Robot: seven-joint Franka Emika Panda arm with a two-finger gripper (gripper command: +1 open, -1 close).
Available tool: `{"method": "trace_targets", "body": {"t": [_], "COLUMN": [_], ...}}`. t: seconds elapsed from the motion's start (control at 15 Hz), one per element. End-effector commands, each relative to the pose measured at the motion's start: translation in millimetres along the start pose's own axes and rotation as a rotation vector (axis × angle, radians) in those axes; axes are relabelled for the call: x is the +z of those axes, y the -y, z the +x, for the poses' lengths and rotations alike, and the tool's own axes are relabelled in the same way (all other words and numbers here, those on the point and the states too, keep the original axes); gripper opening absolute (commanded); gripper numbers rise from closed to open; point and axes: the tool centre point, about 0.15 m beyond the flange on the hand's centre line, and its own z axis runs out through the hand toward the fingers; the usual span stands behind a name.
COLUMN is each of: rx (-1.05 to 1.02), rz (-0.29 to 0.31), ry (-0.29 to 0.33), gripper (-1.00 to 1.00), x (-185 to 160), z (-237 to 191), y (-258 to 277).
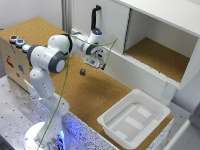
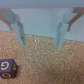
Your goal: Grasp the purple block
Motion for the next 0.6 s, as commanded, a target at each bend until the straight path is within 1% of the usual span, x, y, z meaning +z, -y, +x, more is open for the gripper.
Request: {"method": "trace_targets", "body": {"t": [0.0,0.4,0.47,0.53], "rx": [-0.013,-0.013,-0.024,-0.041], "rz": [-0.005,-0.005,-0.006,-0.017], "ry": [-0.080,-0.080,-0.003,0.010], "gripper": [1.00,1.00,1.00,1.00], "x": [1,1,-2,0], "z": [-12,-12,4,7], "y": [-6,-6,7,26]}}
